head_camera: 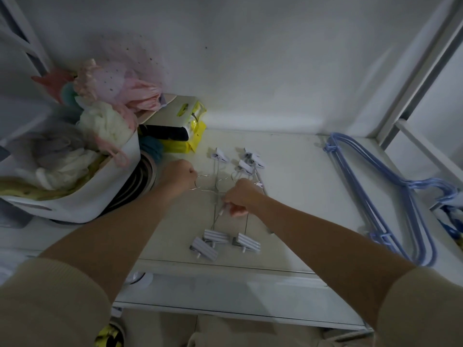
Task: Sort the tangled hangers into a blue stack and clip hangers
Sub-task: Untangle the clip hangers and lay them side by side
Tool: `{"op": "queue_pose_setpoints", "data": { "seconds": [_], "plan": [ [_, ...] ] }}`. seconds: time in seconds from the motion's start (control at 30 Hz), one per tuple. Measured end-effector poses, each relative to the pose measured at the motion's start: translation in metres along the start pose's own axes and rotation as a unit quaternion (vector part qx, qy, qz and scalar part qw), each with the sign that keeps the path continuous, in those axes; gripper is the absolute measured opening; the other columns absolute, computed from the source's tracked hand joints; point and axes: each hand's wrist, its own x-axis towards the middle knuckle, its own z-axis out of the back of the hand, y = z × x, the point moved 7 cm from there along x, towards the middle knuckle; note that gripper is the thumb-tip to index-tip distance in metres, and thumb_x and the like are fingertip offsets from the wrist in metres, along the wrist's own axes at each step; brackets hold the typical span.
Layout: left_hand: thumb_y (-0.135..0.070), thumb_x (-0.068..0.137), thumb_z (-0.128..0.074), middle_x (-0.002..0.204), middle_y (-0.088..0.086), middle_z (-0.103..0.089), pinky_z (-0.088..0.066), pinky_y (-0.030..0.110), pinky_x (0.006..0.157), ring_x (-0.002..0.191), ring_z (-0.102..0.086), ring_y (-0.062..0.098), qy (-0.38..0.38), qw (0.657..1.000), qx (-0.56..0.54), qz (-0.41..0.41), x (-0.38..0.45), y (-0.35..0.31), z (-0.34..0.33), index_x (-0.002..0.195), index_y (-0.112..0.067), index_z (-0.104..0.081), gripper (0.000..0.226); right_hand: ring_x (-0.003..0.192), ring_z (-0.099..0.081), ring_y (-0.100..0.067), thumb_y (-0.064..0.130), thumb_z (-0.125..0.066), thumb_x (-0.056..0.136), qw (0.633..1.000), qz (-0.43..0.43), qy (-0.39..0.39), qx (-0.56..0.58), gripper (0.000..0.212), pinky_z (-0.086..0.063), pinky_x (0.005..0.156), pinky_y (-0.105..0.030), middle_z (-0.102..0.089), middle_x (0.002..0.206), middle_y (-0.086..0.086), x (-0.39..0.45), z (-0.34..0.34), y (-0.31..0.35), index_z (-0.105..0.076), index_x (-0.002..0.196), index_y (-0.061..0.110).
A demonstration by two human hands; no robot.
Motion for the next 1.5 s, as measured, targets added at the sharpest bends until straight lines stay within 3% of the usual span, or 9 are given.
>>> {"op": "queue_pose_setpoints", "data": {
  "seconds": [0.17,0.43,0.7,0.83,0.93,1.03,1.13,1.23,1.5],
  "plan": [
    [-0.007,0.08,-0.055,0.054,0.005,-0.062,-0.039,0.019,0.046,0.045,-0.054,0.013,0.061,0.99,-0.117,0.045,-0.003,-0.002,-0.009,0.058,-0.007,-0.064,0.025,0.041,-0.055,-0.02,-0.005,-0.055,0.089,0.973,-0.075,0.007,0.216,0.026,-0.05,0.039,-0.025,-0.056,0.06,-0.013,0.006,-0.006,-0.014,-0.051,0.064,0.002],
    [0.001,0.077,-0.044,0.053,0.009,-0.058,-0.037,0.022,0.042,0.041,-0.048,0.022,0.039,0.969,-0.227,0.095,-0.001,-0.007,0.003,0.061,-0.006,-0.049,0.018,0.058,-0.055,-0.017,0.003,-0.047,0.096,0.946,-0.108,0.069,0.299,0.023,-0.048,0.035,-0.017,-0.057,0.07,-0.008,0.008,-0.025,-0.017,-0.049,0.074,0.008],
    [-0.005,0.083,-0.044,0.058,0.006,-0.061,-0.04,0.016,0.032,0.047,-0.057,0.017,0.071,0.975,-0.19,0.092,-0.006,0.002,-0.005,0.066,-0.011,-0.053,0.02,0.048,-0.064,-0.019,0.002,-0.037,0.096,0.96,-0.096,0.124,0.233,0.027,-0.051,0.042,-0.021,-0.064,0.053,-0.011,0.002,-0.041,-0.011,-0.053,0.074,0.003],
    [-0.01,0.083,-0.045,0.068,0.008,-0.066,-0.055,0.033,0.064,0.07,-0.066,0.028,0.018,0.992,-0.107,0.065,-0.005,0.003,0.003,0.075,-0.01,-0.06,0.018,0.034,-0.058,-0.013,0.004,-0.037,0.097,0.958,-0.094,0.123,0.243,0.025,-0.044,0.034,-0.014,-0.062,0.05,-0.009,0.004,-0.049,-0.006,-0.049,0.075,0.006],
    [-0.016,0.088,-0.045,0.079,0.008,-0.066,-0.048,0.035,0.07,0.078,-0.061,0.027,-0.024,0.996,-0.077,0.047,-0.003,0.0,0.013,0.08,-0.01,-0.059,0.018,0.057,-0.058,-0.016,0.005,-0.039,0.098,0.94,-0.088,0.146,0.296,0.025,-0.049,0.042,-0.02,-0.059,0.07,-0.01,0.004,-0.053,-0.001,-0.051,0.076,0.005],
    [-0.018,0.09,-0.044,0.066,0.0,-0.063,-0.043,0.027,0.06,0.063,-0.062,0.022,0.005,0.994,-0.103,0.035,-0.003,-0.004,0.013,0.078,-0.017,-0.052,0.015,0.063,-0.058,-0.018,0.006,-0.037,0.1,0.923,-0.084,0.181,0.328,0.03,-0.051,0.047,-0.022,-0.064,0.06,-0.013,-0.003,-0.06,0.003,-0.053,0.075,0.002],
    [-0.018,0.09,-0.042,0.064,0.0,-0.063,-0.042,0.025,0.055,0.055,-0.06,0.019,-0.022,0.989,-0.138,0.052,-0.001,-0.005,0.02,0.079,-0.016,-0.053,0.015,0.046,-0.06,-0.014,0.006,-0.037,0.1,0.921,-0.067,0.154,0.351,0.031,-0.049,0.038,-0.02,-0.061,0.044,-0.008,-0.003,-0.057,0.012,-0.053,0.072,0.004],
    [-0.009,0.088,-0.037,0.065,0.003,-0.061,-0.039,0.023,0.047,0.051,-0.054,0.014,-0.036,0.973,-0.206,0.098,0.004,-0.006,0.025,0.084,-0.01,-0.052,0.015,0.048,-0.056,-0.014,0.009,-0.042,0.098,0.931,-0.04,0.084,0.354,0.027,-0.046,0.037,-0.019,-0.059,0.061,-0.007,0.005,-0.038,0.018,-0.054,0.073,0.008],
    [-0.003,0.081,-0.038,0.074,0.014,-0.07,-0.045,0.025,0.055,0.054,-0.059,0.019,0.066,0.965,-0.226,0.117,0.003,-0.011,-0.009,0.086,-0.009,-0.054,0.018,0.037,-0.045,-0.01,0.006,-0.051,0.093,0.958,-0.028,-0.007,0.286,0.028,-0.033,0.039,-0.011,-0.05,0.044,-0.002,0.018,0.013,-0.004,-0.053,0.066,0.01]
  ]
}}
